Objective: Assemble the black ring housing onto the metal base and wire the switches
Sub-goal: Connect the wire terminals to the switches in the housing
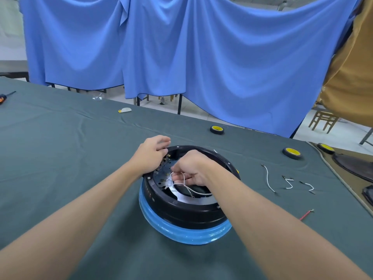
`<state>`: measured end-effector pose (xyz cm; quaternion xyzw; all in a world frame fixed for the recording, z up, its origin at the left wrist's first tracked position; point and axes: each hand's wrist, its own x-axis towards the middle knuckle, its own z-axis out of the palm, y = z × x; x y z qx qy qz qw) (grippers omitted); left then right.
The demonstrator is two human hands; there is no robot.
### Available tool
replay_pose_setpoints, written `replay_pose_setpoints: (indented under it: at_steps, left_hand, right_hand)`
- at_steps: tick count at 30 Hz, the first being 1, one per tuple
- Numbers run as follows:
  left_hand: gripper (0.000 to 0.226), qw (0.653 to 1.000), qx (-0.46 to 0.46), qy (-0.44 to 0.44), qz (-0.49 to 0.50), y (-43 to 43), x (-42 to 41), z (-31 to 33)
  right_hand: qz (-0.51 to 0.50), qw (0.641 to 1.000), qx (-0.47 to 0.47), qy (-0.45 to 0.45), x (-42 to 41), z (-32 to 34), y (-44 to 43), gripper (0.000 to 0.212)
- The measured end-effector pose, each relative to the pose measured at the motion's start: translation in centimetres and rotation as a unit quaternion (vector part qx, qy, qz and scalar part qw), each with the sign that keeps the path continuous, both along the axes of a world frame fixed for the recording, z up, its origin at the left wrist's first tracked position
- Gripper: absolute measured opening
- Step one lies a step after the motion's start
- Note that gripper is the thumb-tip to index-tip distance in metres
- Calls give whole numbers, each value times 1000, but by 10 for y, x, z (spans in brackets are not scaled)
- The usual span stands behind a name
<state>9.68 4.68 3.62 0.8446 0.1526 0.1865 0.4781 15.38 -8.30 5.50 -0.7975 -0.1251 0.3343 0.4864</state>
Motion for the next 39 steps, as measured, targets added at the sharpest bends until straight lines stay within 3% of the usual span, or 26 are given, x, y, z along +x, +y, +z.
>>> replay_pose_setpoints:
  at_steps: [7, 18, 39]
  left_hand:
    - [37, 999, 30, -23, -3, 1, 0, -7]
    - [36, 999, 39, -28, 5, 3, 3, -9]
    - [41, 997, 72, -8, -4, 3, 3, -8]
  right_hand:
    - [-53, 996, 70, 34, 11, -9, 9, 18]
    - [-65, 996, 66, 20, 15, -14, 15, 26]
    - [-28, 998, 46, -31, 16, -9, 17, 20]
